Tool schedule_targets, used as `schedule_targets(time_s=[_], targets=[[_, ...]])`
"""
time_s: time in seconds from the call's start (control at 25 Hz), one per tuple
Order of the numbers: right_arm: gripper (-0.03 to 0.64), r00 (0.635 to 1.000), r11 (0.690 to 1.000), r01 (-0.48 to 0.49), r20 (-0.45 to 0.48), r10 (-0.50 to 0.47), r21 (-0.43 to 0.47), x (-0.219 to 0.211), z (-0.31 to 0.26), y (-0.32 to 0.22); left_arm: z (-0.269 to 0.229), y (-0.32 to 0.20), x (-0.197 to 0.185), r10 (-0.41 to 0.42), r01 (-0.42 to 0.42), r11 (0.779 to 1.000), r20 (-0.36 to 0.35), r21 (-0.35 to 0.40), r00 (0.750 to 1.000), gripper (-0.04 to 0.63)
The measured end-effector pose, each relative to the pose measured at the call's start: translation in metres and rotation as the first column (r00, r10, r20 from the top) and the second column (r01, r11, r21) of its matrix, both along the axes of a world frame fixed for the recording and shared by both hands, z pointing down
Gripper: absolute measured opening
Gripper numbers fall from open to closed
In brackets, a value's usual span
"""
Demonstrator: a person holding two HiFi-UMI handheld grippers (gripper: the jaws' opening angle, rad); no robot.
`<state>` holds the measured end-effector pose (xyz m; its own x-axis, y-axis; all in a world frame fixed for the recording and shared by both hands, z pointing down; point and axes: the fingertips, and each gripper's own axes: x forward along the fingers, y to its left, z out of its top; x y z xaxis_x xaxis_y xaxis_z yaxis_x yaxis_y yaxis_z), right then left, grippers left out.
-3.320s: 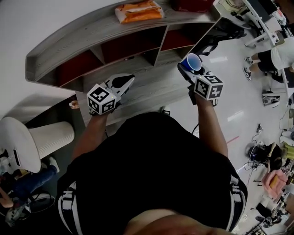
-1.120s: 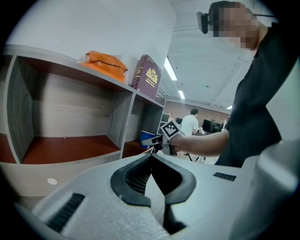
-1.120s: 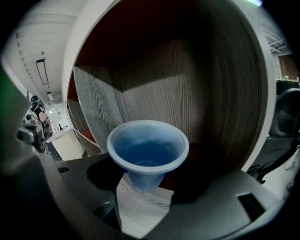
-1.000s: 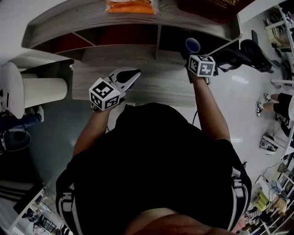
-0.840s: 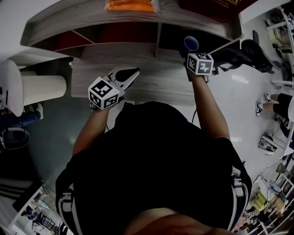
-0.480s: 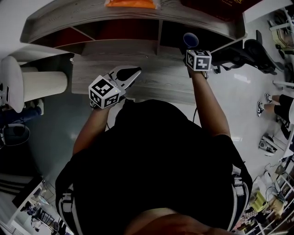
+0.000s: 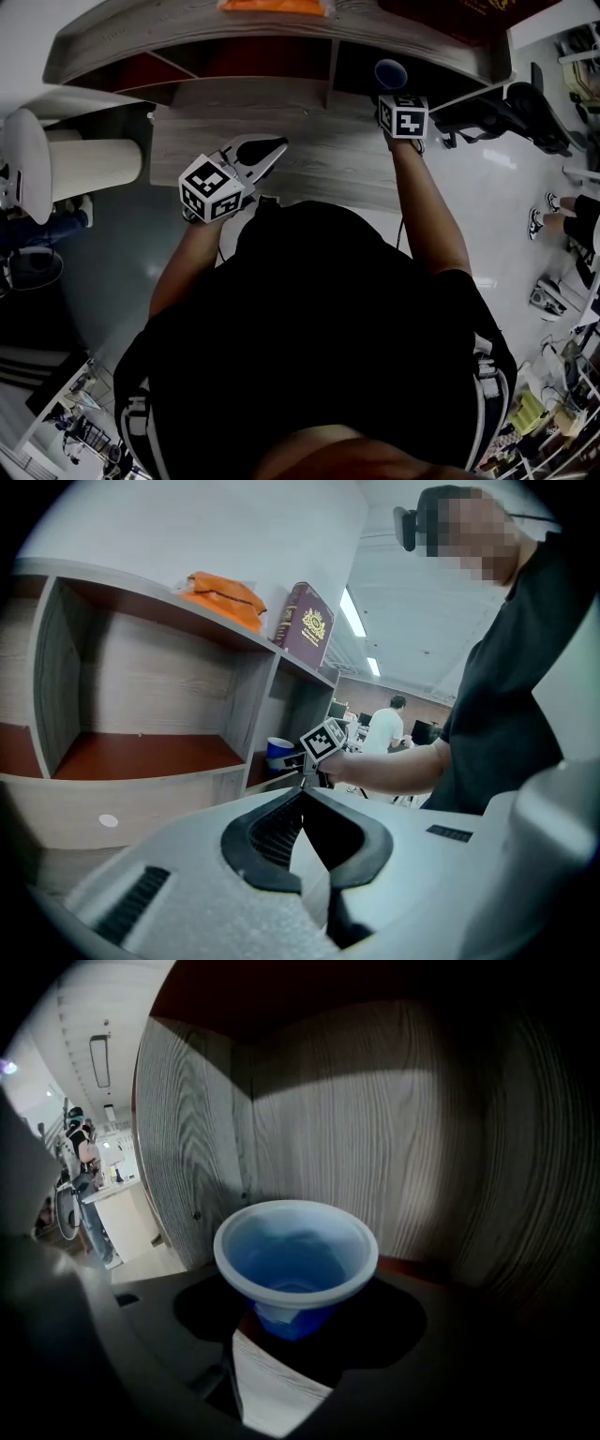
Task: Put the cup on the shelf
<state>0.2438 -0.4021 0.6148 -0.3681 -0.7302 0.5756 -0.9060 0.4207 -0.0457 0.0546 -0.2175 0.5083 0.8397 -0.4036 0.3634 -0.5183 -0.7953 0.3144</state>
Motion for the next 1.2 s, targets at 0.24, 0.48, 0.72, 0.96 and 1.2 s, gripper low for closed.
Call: schedule_targets(time_s=[0.24,0.48,0.72,0.96,1.2], targets=[[0.288,0.999,1.000,0.007,-0.043,-0.007,0.014,-0.002,0.005,-0.005,0.001,0.001,-0.007,-0.014,0.014,1.000,-0.006,-0.005,1.000,0.017],[0.290,0.998,1.000,0.021,-0.062,-0.019,0.023,-0.005,0.003,-0.006,0.001,0.000,-0.016,-0.027,0.027,1.000,-0.020,-0.011,0.999,0.017],[0.289,0.999,1.000,0.028,-0.045,-0.027,0.010,-0.009,0.004,-0.003,-0.001,0.003,-0.016,-0.018,0.018,1.000,-0.029,-0.011,0.999,0.017],[0.291,0.999,0.999,0.033,-0.042,-0.033,-0.006,-0.011,0.009,0.003,0.000,0.005,-0.018,-0.019,0.019,1.000,-0.036,-0.012,0.999,0.017],[0.295,0.999,1.000,0.025,-0.038,-0.026,-0.012,-0.011,0.008,0.007,-0.002,0.006,-0.022,-0.030,0.029,1.000,-0.036,-0.004,0.999,0.017]])
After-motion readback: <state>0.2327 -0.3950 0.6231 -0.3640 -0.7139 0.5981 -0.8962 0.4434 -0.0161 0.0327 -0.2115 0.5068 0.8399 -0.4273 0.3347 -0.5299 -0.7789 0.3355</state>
